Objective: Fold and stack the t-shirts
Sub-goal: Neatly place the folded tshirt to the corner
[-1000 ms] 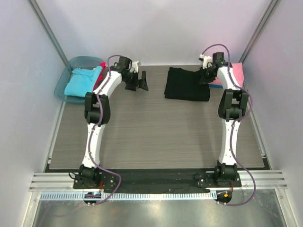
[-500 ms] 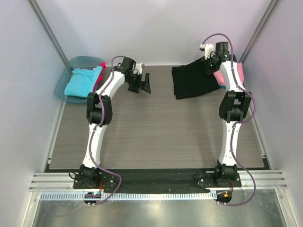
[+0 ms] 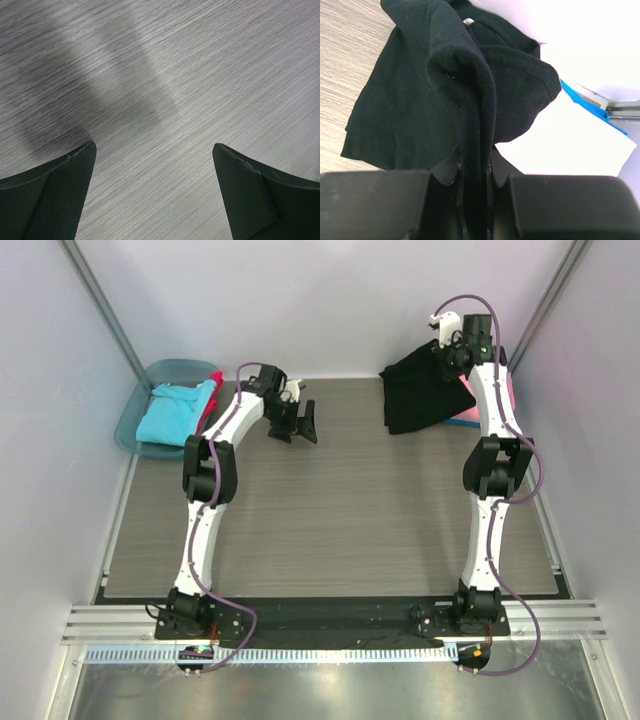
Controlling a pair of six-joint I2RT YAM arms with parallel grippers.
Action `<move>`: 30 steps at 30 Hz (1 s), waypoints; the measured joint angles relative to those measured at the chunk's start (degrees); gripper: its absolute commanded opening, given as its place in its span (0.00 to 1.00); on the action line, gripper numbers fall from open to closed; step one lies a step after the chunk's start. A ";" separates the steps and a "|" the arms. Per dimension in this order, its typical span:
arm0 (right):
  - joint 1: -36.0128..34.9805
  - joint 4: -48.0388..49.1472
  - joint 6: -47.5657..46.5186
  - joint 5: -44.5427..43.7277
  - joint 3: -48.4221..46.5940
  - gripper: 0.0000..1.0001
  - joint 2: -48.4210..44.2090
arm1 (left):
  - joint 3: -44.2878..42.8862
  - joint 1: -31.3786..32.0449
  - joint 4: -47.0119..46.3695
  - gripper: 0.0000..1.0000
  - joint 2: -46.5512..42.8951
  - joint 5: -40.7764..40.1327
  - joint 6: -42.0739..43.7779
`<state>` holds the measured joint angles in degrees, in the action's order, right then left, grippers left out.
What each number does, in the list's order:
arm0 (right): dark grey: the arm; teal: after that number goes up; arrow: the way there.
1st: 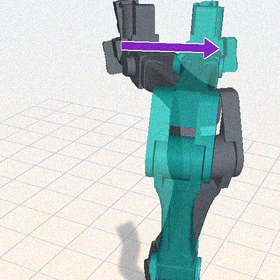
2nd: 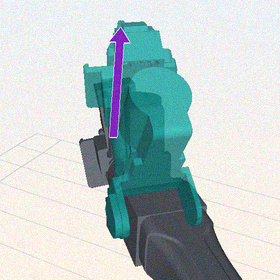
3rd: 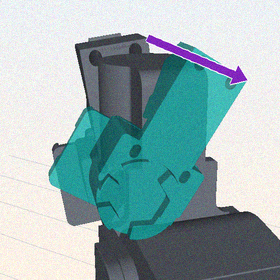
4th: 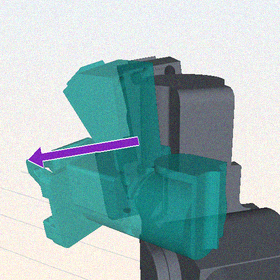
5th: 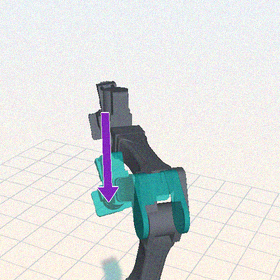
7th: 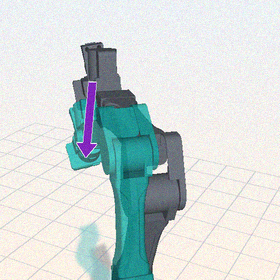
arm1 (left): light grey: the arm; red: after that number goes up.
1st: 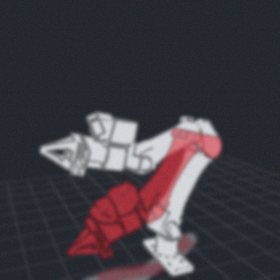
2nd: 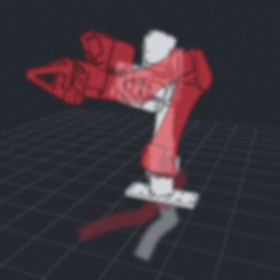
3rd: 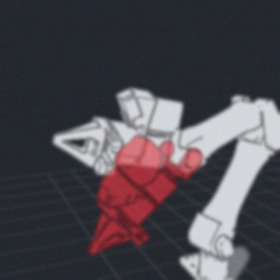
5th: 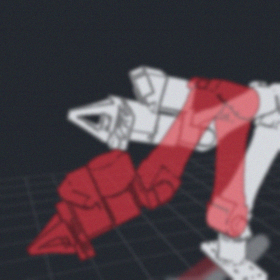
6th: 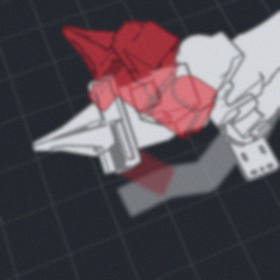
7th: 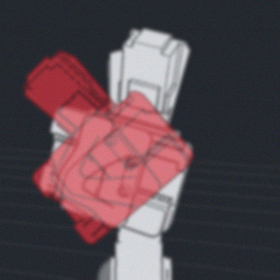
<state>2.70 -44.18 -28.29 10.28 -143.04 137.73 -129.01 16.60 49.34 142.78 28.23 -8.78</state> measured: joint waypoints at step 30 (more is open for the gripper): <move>4.22 0.28 0.61 -1.03 -0.22 0.01 -4.98 | 0.00 1.64 -1.31 1.00 0.72 1.81 -1.29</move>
<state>6.92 -43.90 -27.68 9.26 -143.26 132.75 -129.01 18.24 48.03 143.50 30.04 -10.07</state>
